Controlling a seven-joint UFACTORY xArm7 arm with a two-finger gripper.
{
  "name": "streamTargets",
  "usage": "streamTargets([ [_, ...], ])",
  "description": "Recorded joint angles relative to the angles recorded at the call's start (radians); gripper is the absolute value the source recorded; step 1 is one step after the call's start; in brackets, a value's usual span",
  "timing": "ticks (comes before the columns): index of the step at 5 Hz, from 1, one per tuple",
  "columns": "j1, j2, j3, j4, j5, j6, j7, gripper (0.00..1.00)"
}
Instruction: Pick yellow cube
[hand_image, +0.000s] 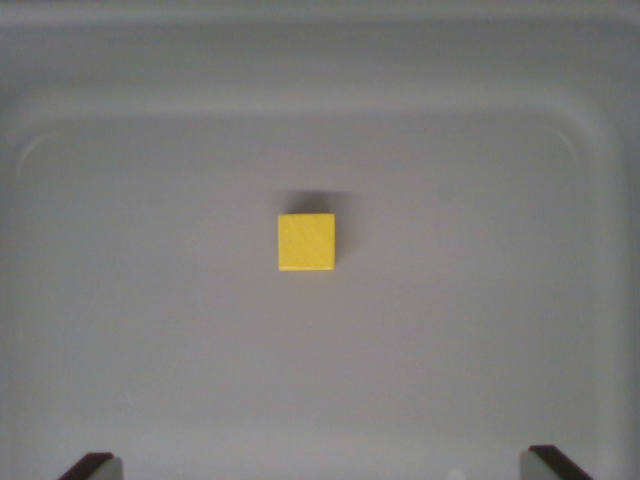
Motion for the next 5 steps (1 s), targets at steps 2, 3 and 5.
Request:
streamTargets([
  [2, 0.0000, 0.000, 0.000, 0.000, 0.0000, 0.000, 0.000, 0.00],
  [3, 0.0000, 0.001, 0.000, -0.001, 0.0002, -0.002, 0.000, 0.00],
  [5, -0.0002, 0.007, 0.000, -0.005, 0.0012, -0.011, -0.001, 0.00],
])
